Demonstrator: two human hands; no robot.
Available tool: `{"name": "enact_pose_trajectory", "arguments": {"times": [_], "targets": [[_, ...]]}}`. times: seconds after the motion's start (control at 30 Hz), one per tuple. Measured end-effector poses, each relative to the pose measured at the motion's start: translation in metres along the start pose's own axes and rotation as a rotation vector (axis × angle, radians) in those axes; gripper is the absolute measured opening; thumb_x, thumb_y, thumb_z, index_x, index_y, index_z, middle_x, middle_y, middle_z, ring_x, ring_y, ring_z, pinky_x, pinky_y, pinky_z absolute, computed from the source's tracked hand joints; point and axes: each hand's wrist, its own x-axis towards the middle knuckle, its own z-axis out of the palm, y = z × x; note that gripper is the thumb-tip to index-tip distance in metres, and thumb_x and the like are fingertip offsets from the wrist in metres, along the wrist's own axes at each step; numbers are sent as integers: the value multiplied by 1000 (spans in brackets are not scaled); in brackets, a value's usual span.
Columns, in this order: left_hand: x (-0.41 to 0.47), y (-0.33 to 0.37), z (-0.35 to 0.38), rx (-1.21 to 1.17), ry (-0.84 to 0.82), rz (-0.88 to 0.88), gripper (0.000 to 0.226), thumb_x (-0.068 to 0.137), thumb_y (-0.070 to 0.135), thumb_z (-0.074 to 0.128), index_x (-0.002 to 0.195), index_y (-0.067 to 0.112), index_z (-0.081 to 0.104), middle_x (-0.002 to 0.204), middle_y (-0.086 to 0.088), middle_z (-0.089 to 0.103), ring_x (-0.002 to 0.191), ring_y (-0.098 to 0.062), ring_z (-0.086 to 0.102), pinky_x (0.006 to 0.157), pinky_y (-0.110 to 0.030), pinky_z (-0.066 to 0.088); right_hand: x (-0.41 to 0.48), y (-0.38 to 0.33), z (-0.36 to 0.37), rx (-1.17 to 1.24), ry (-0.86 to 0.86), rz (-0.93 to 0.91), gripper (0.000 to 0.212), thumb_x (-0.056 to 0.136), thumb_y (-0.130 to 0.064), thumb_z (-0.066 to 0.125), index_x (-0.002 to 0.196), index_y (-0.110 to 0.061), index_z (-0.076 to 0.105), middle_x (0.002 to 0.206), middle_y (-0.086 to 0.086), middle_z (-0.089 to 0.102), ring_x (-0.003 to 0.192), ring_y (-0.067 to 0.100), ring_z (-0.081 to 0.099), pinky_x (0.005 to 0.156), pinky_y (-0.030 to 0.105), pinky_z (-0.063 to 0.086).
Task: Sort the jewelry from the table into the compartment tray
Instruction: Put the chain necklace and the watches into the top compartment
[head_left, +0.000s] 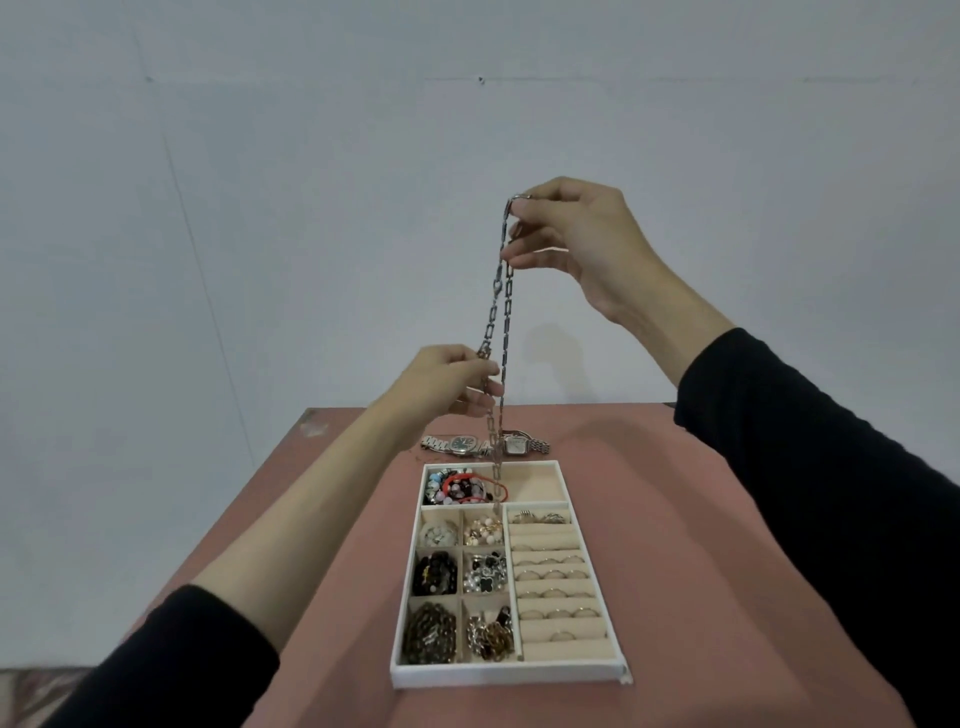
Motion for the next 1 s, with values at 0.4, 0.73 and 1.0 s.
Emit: {"name": "enact_pose_trajectory", "arguments": {"times": [0.4,0.73,1.0], "targets": [[0,-53,11,255,2,-60,13,88,13,61,89,0,63,81,-13,68,66,-19,64,76,-34,58,-22,42,2,-134,-90,156,6,87,-3,59,81,-4,60,72,13,58,56,21,65,62,31,58],[-10,-75,-1,510,45,11,25,83,2,56,101,15,70,92,-3,69,80,-15,61,69,-26,56,-44,91,5,-293,-166,322,3,85,-3,61,84,-2,64,70,11,61,59,23,67,58,29,57],[-26,-106,-3,347,390,136,16,88,13,56,96,20,67,81,7,66,60,2,59,55,-7,46,-61,129,12,-389,-205,425,5,84,1,61,85,-3,64,72,11,67,61,19,65,54,21,55]]}}
